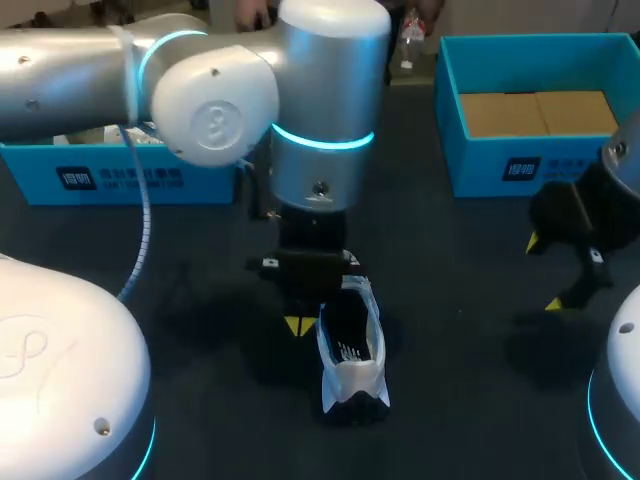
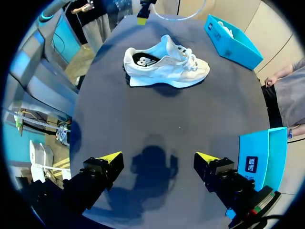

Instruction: Take the shoe out of the shoebox, open the shoe tongue, remove and reinsert the insole, then place the shoe into the shoebox

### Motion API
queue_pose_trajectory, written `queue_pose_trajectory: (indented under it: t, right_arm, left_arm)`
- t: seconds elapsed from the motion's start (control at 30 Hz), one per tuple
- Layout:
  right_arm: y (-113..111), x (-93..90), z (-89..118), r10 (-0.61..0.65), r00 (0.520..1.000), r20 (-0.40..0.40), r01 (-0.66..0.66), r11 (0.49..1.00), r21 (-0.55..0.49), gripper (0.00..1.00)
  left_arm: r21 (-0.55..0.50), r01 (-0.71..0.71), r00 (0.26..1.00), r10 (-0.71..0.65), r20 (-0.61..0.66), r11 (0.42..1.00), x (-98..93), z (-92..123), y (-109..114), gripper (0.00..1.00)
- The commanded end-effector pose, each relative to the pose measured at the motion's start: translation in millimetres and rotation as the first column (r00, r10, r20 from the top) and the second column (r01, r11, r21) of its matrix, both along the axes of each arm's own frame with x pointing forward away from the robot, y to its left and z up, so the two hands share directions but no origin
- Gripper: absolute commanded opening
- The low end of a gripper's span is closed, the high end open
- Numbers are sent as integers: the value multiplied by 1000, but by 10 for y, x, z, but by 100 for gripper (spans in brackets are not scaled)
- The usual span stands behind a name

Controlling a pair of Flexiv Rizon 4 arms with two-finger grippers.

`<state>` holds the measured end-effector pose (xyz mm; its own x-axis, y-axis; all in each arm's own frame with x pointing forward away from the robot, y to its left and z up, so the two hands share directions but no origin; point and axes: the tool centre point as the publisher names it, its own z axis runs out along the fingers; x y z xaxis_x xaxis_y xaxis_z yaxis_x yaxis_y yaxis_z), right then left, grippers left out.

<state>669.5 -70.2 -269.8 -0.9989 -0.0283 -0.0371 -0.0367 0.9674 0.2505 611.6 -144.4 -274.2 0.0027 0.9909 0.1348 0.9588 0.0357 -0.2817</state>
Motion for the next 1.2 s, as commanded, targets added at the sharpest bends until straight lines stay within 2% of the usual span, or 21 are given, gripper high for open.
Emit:
queue_pose_trajectory:
  t: [0.03,0.13,0.3,0.4,0.67,0.9,1.2]
  right_arm:
    - [-1,-7,-9,1,1000,2,-1,1000,-2,100]
    - [-1,-7,-9,1,1000,2,-1,1000,-2,100]
    - [-1,-7,-9,1,1000,2,-1,1000,-2,100]
    - [-1,-7,-9,1,1000,2,-1,1000,-2,100]
    - [-1,-7,-9,1,1000,2,-1,1000,-2,100]
    - [-1,-7,-9,1,1000,2,-1,1000,-2,100]
    - [-1,-7,-9,1,1000,2,-1,1000,-2,100]
  left_arm:
    - [45,12,1000,-12,-5,999,23,-36,-118,0]
    - [45,12,1000,-12,-5,999,23,-36,-118,0]
    - [65,24,1000,-24,5,998,77,-242,-402,0]
    - [67,-20,1000,20,-6,998,125,-327,-481,0]
    - [67,-20,1000,20,-6,998,125,-327,-481,0]
    - [95,5,999,-8,35,995,224,-603,-587,0]
    - [120,31,998,-38,57,992,258,-845,-569,0]
